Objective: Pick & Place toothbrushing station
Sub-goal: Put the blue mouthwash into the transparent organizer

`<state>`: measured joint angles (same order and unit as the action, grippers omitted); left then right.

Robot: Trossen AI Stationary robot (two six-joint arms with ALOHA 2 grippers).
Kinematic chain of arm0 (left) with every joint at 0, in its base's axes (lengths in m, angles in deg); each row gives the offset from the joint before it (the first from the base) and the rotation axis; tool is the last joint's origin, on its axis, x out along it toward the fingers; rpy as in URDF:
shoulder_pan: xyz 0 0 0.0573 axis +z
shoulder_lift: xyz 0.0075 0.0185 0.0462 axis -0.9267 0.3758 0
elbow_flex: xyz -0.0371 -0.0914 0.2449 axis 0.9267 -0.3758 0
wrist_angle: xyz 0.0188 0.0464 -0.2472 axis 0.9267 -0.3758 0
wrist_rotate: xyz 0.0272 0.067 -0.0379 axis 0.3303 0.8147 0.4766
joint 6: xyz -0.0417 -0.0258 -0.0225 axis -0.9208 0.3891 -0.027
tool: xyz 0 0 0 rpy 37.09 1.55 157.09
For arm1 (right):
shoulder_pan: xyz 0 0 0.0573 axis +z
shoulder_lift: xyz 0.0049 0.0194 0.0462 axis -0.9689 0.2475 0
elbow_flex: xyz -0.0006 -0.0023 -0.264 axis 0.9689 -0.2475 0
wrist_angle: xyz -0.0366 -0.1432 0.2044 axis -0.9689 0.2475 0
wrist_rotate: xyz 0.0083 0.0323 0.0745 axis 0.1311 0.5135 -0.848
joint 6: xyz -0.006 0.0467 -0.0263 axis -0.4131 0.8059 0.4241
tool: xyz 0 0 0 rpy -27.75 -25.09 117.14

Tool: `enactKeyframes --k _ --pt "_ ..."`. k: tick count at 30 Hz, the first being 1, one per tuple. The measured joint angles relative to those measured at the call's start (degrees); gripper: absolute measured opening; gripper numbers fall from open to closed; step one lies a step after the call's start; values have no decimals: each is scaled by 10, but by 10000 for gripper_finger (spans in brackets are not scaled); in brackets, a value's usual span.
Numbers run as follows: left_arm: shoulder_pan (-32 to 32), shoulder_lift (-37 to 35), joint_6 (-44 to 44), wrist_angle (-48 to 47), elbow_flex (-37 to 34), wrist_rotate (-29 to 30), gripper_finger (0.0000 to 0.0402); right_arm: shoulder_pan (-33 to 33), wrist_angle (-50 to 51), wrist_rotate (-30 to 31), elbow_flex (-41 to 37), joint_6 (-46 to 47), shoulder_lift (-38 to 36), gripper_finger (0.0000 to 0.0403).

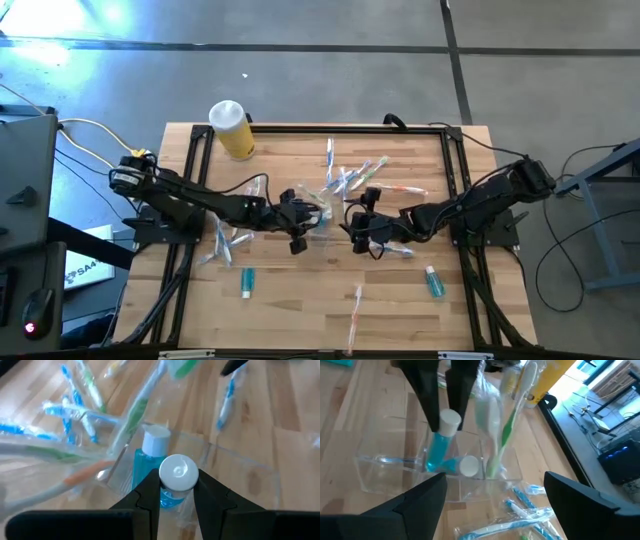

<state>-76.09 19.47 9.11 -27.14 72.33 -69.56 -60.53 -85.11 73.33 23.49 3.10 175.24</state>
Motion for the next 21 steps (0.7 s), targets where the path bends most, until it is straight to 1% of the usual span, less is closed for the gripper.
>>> enactKeyframes --k 5,13,14,16,19,21 --pt "8 20 0 6 0 -1 81 -3 -4 -19 0 0 0 326" --pt "11 31 -1 21 1 -5 81 -3 -4 -21 0 0 0 326" --pt "10 32 -3 24 1 -5 87 -3 -4 -21 0 0 0 326" --pt "10 32 -13 29 1 -6 118 -3 -3 -21 0 0 0 326" --pt "10 32 -29 28 1 -6 178 -3 -3 -21 0 0 0 326" --pt "10 32 -30 30 1 -6 211 -3 -3 -21 0 0 0 326"
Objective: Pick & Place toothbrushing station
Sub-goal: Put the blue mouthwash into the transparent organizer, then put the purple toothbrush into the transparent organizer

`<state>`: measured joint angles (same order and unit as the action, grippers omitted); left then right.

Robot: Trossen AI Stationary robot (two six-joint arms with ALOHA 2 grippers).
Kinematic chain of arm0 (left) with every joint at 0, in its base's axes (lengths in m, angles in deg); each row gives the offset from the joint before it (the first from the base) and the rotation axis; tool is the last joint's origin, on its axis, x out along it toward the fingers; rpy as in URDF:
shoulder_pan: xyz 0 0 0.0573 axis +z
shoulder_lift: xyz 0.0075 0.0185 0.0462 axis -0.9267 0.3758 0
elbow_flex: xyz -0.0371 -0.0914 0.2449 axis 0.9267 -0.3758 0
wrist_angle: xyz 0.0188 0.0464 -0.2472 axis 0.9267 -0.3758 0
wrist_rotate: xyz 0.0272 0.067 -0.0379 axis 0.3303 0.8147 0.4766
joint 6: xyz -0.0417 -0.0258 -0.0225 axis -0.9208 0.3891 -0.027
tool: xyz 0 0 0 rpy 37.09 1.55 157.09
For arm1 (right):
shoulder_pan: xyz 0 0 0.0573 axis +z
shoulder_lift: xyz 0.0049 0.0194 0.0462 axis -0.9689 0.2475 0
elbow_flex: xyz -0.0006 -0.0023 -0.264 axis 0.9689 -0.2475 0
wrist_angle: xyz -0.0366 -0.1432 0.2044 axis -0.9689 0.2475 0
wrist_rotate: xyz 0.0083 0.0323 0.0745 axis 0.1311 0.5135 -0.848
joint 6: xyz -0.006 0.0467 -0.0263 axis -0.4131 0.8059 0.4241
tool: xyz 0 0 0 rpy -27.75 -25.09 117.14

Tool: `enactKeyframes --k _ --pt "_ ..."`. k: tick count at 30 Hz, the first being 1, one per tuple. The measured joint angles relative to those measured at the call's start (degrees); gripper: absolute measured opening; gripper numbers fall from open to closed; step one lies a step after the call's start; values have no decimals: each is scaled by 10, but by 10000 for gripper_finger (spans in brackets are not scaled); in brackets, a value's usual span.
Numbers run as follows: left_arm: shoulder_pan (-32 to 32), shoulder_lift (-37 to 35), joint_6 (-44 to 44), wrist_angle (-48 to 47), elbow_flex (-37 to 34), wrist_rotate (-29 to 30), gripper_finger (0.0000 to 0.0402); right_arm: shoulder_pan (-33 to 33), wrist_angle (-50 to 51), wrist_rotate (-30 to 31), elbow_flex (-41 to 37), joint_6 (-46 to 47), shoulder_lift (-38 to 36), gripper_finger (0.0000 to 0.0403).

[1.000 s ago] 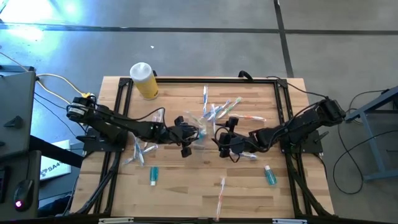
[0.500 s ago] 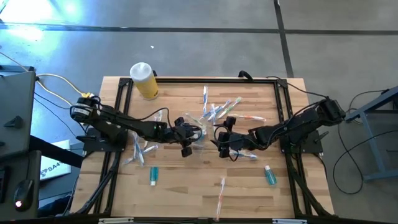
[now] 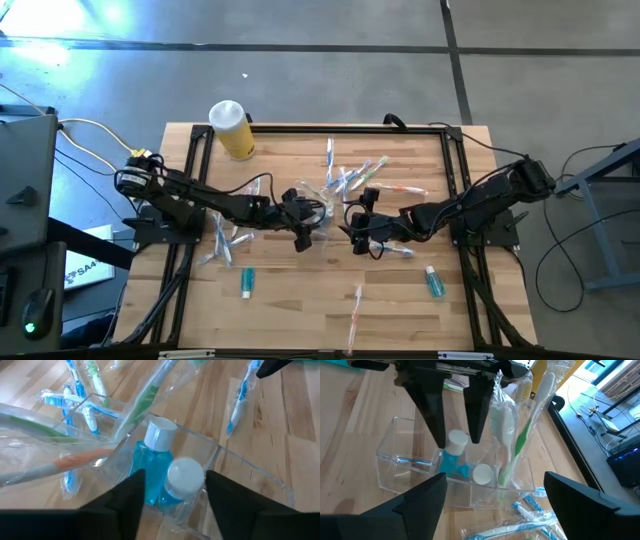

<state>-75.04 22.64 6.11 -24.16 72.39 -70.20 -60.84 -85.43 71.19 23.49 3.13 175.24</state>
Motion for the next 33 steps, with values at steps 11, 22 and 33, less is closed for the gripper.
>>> enactKeyframes --k 11,22,33 --pt "-7 0 33 -51 55 -1 256 0 5 11 0 0 0 326" --pt "-65 -1 -10 -375 219 9 257 12 43 201 0 33 0 326" --pt "-141 -2 -316 -810 249 -24 258 12 65 202 0 46 0 326"
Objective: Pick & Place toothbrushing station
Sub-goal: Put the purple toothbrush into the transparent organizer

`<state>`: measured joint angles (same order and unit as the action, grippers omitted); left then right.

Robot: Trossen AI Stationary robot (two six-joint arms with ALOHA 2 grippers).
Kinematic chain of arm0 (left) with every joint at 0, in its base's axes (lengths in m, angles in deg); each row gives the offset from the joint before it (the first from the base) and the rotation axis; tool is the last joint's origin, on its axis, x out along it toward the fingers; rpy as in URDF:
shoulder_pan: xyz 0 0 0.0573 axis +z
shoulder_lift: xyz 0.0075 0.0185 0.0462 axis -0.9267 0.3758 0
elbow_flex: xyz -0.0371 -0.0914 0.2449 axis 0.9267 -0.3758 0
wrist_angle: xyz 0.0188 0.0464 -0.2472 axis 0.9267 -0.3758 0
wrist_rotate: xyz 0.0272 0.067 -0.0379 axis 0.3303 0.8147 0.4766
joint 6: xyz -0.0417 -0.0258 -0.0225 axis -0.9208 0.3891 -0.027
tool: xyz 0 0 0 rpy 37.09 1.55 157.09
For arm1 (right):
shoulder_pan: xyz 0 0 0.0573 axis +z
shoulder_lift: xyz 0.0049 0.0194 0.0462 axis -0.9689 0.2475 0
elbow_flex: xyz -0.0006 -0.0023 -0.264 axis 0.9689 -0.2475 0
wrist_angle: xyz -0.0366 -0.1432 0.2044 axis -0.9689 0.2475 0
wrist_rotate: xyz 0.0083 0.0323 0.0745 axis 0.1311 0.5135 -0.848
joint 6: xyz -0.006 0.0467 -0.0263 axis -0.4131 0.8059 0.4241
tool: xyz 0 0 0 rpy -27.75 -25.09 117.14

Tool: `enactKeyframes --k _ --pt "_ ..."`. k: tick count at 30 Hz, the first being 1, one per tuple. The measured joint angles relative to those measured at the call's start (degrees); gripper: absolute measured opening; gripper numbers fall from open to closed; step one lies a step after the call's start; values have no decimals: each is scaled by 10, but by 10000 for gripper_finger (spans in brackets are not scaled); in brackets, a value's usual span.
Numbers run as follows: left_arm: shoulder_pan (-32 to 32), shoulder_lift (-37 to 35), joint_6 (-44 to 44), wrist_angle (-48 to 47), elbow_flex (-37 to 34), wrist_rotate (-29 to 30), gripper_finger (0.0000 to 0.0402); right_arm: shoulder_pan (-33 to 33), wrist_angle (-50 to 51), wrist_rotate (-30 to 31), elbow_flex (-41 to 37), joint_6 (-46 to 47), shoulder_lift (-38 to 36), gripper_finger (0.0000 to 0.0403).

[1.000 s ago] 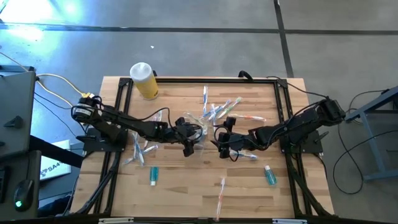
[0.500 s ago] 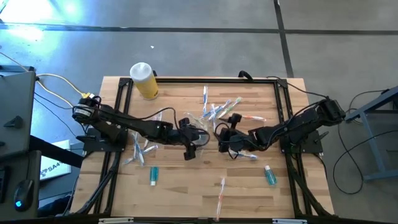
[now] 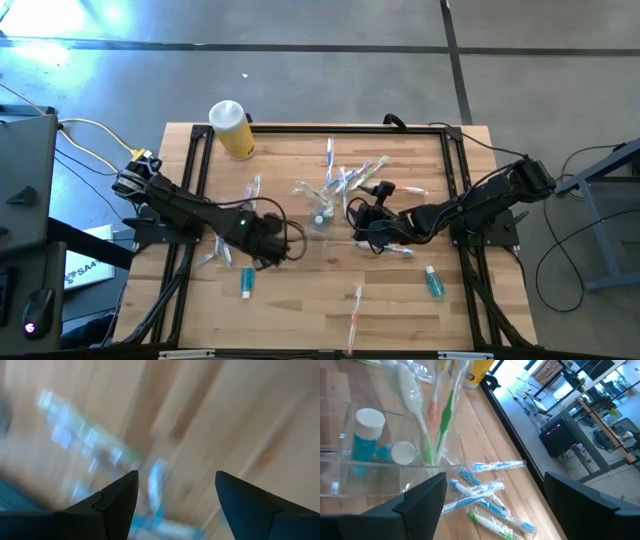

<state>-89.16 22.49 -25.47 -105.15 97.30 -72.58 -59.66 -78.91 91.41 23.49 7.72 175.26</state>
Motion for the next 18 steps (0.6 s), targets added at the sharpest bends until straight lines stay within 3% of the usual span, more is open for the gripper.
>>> enactKeyframes --k 3,7,15,18 --pt "3 0 -34 -25 -44 -51 258 0 0 -10 0 2 0 326" --pt "17 -5 -30 11 -107 -104 258 0 1 -21 0 17 0 326" --pt "58 -5 -29 27 -183 -103 258 0 2 -71 0 35 0 326" --pt "84 -4 -25 29 -183 -59 258 0 0 -72 0 42 0 326"
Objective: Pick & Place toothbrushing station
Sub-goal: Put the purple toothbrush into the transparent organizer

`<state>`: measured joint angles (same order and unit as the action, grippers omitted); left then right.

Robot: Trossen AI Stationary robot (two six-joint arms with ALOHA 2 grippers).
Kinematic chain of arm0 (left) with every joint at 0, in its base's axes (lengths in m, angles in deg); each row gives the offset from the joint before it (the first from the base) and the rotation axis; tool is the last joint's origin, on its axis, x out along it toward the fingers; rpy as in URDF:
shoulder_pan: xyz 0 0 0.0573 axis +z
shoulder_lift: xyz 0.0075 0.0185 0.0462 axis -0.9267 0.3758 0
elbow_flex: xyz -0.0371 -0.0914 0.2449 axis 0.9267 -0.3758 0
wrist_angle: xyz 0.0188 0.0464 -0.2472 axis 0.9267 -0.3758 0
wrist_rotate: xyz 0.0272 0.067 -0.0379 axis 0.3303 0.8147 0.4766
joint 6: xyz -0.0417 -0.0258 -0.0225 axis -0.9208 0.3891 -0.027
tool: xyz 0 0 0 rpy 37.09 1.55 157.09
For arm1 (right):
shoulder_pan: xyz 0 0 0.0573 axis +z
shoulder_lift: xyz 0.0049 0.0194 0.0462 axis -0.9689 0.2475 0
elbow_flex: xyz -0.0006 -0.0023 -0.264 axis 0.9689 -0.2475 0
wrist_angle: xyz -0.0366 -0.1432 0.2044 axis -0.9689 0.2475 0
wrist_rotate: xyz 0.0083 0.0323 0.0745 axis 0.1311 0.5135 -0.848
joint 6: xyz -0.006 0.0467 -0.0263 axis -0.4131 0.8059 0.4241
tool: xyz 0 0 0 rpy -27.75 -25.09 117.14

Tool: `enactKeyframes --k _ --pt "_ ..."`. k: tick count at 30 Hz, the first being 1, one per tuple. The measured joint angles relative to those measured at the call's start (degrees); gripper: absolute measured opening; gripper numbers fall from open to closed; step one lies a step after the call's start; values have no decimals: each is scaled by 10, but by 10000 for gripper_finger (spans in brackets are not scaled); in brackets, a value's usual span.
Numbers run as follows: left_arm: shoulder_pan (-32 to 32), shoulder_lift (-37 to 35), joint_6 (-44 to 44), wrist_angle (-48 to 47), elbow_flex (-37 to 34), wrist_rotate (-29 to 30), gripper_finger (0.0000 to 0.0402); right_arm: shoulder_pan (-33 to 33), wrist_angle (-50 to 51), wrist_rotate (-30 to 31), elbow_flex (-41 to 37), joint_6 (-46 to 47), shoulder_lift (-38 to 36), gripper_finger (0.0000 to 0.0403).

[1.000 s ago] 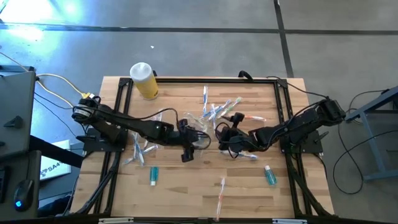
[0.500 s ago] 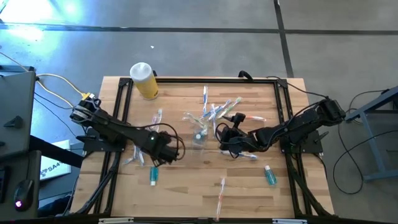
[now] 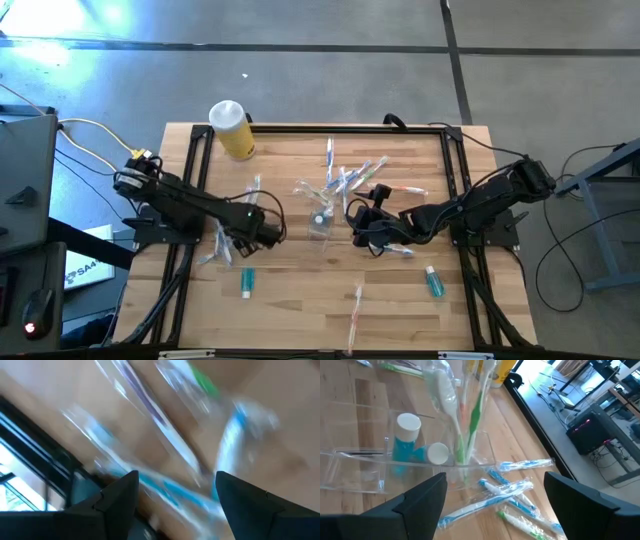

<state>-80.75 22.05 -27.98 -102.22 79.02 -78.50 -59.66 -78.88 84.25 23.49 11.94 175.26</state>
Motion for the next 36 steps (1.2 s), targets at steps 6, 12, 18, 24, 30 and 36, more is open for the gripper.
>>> enactKeyframes --k 6,12,18,24,30,36 --pt "71 0 81 19 -1 48 258 0 -15 -7 0 0 0 326" --pt "149 0 155 67 -1 40 258 0 -19 -37 0 2 0 326" --pt "204 0 183 100 -29 13 258 1 -13 -45 0 2 0 326" --pt "239 -3 187 167 -109 9 258 1 -4 -46 0 2 0 326" --pt "244 -5 178 211 -151 -1 254 1 -4 -46 0 2 0 326" --pt "243 -4 167 221 -152 -12 163 1 -6 -46 0 2 0 326"
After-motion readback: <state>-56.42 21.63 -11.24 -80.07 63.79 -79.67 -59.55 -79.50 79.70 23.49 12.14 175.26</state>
